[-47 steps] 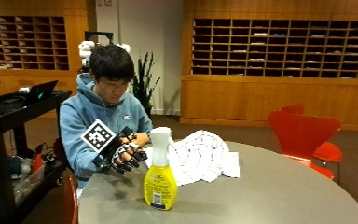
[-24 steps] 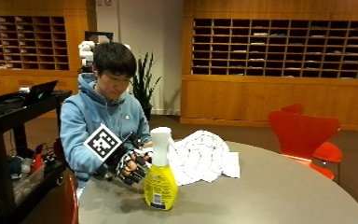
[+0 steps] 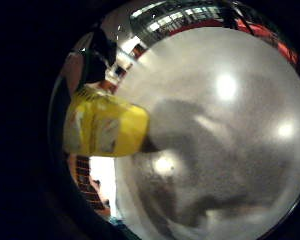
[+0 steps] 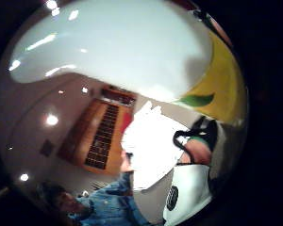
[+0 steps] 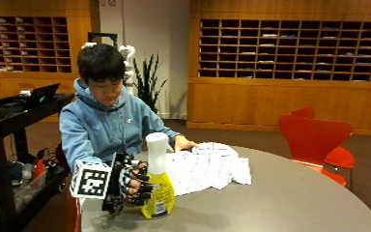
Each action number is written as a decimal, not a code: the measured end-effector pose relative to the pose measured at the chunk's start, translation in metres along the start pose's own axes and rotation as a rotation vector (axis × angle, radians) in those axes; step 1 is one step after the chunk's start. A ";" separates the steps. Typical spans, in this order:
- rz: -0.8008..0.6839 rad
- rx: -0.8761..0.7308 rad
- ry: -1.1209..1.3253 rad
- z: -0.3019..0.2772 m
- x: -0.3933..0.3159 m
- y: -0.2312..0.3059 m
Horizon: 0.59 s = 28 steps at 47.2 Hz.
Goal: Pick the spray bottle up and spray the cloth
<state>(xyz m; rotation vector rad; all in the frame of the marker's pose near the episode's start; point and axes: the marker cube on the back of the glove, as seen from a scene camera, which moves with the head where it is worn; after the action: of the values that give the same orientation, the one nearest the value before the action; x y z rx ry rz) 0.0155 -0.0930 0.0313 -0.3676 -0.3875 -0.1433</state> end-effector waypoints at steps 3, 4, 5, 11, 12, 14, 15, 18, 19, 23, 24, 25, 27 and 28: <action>-0.010 0.044 -0.106 -0.010 0.004 0.006; -0.010 0.061 -0.126 -0.013 0.005 0.007; -0.007 0.082 -0.142 -0.015 0.005 0.008; -0.032 0.281 -0.184 -0.023 0.006 0.017; -0.040 0.311 -0.179 -0.023 0.005 0.018; -0.054 0.348 -0.161 -0.024 0.004 0.018; -0.055 0.353 -0.151 -0.024 0.003 0.019; -0.063 0.336 -0.116 -0.024 0.003 0.024; -0.082 0.320 -0.101 -0.024 0.003 0.026; -0.184 0.260 -0.040 -0.024 0.008 0.035; -0.171 0.292 -0.036 -0.023 0.006 0.033; -0.148 0.326 -0.036 -0.022 0.005 0.030; -0.112 0.351 -0.036 -0.019 0.002 0.030; -0.109 0.346 -0.035 -0.019 0.002 0.031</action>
<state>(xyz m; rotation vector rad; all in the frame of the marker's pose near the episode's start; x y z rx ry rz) 0.0297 -0.0711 0.0059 -0.0079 -0.4584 -0.1729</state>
